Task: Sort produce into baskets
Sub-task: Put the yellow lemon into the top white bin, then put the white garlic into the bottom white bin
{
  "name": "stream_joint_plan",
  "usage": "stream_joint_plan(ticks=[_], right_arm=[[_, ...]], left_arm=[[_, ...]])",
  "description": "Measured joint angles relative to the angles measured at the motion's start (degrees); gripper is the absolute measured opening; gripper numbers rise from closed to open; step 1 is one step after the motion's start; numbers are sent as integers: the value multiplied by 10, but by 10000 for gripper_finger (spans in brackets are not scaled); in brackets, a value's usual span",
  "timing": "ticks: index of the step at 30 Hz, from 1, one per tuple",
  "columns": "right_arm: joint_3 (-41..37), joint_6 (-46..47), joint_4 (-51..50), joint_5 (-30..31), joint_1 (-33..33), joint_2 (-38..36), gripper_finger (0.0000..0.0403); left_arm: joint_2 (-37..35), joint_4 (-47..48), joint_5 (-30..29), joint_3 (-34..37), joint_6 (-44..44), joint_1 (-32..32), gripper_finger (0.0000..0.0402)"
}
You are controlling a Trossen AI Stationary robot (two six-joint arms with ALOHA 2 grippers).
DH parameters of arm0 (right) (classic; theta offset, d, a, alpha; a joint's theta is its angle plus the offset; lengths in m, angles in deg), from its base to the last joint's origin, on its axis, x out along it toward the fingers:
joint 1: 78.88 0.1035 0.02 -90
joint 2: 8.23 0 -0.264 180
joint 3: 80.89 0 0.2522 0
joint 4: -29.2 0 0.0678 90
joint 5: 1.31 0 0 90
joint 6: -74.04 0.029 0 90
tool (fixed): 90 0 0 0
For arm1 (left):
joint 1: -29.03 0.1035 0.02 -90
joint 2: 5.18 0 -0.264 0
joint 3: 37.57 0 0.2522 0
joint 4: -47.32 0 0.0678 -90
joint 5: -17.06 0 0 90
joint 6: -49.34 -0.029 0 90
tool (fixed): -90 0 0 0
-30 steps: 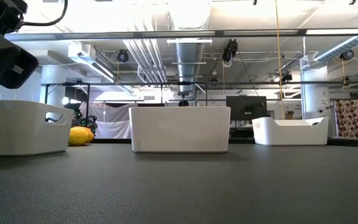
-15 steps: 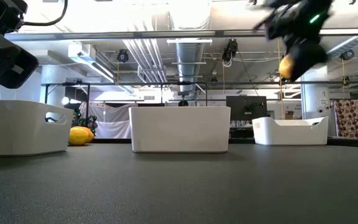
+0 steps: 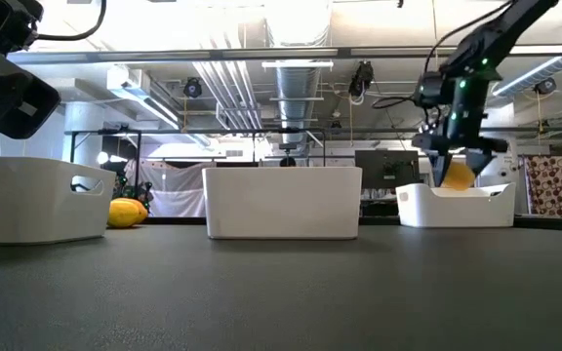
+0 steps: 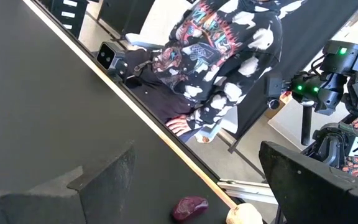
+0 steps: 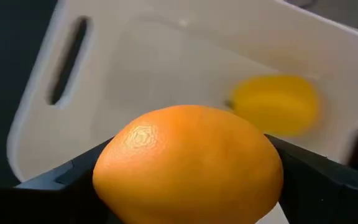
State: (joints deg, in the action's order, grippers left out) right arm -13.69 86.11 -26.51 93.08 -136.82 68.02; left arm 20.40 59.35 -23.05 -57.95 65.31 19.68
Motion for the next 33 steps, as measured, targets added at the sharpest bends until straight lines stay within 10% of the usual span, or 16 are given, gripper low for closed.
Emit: stream_joint_plan(ticks=[15, 22, 33], right_arm=[[85, -13, -3, 27, 16, 97, 349], [122, -39, -29, 65, 96, -39, 305], [-40, -43, 170, -17, 429, -301, 257]], left_arm=[[0, 0, 0, 0, 0, 0, 327], [0, 0, 0, 0, 0, 0, 327], [0, 0, 0, 0, 0, 0, 327]])
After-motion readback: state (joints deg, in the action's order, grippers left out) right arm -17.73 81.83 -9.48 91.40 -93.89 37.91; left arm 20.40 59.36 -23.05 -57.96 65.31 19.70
